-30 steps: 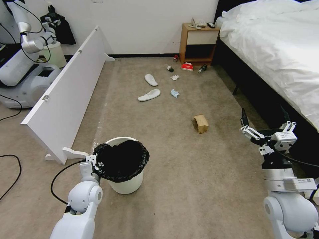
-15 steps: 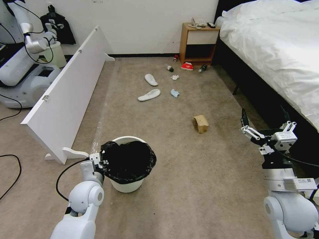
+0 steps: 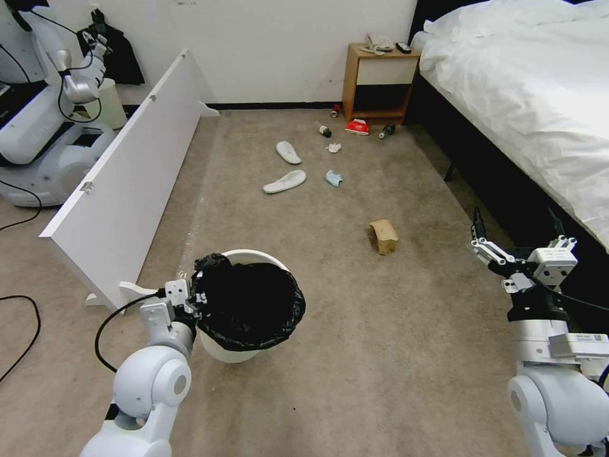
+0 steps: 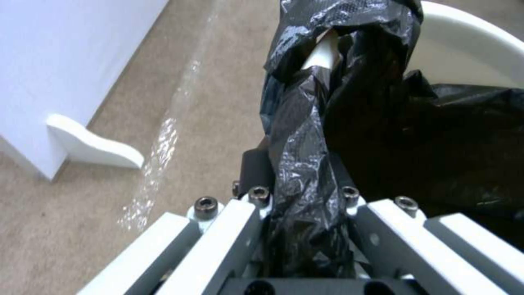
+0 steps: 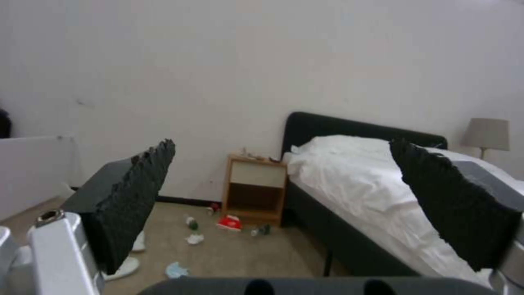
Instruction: Pick up the trash bin, then pick up the garbage from the floor and place it into the trash bin.
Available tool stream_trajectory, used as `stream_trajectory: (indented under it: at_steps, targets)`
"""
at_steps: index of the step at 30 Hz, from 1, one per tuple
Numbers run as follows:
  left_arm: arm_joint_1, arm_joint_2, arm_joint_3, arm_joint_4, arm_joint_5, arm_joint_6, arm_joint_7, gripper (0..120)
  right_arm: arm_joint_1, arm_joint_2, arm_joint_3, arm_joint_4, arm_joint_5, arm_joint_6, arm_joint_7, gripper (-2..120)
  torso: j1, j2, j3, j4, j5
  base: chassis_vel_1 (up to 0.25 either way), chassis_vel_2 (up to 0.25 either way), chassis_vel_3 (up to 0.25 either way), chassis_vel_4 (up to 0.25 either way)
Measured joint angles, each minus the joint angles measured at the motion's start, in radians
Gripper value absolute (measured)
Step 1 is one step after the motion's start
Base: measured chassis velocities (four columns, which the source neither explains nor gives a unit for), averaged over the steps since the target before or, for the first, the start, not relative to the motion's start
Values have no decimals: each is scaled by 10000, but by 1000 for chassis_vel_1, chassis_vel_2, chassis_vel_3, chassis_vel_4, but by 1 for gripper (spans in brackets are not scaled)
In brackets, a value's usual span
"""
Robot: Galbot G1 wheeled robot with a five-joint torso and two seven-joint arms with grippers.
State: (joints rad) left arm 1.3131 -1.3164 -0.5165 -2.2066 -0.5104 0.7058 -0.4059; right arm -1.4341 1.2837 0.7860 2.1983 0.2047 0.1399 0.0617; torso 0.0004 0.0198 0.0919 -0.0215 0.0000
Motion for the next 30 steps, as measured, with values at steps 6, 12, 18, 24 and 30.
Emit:
stream_trajectory:
  at_steps: [6, 12, 18, 24, 30]
  targets:
    - [-47, 95, -131, -392, -230, 56, -18, 5, 333, -241, 29, -726, 217, -48, 162, 100, 0, 0, 0, 1, 1, 0, 0, 0, 0]
    - [-128, 94, -171, -440, -270, 62, 12, 5, 473, -320, -21, -1202, 460, -160, 220, 100, 0, 0, 0, 2, 0, 0, 0, 0, 0]
    - [-299, 56, -258, -428, -342, 62, 38, 5, 568, -460, -63, -1650, 668, -172, 245, 100, 0, 0, 0, 1, 1, 0, 0, 0, 0]
    - [-415, 43, -280, -442, -580, 92, 37, 5, 597, -475, -87, -1827, 566, -58, 132, 100, 0, 0, 0, 0, 0, 0, 0, 0, 0]
    - [-433, 39, -277, -503, -889, 139, -1, 5, 627, -482, -89, -1928, 508, -86, 83, 100, 0, 0, 0, 1, 0, 0, 0, 0, 0]
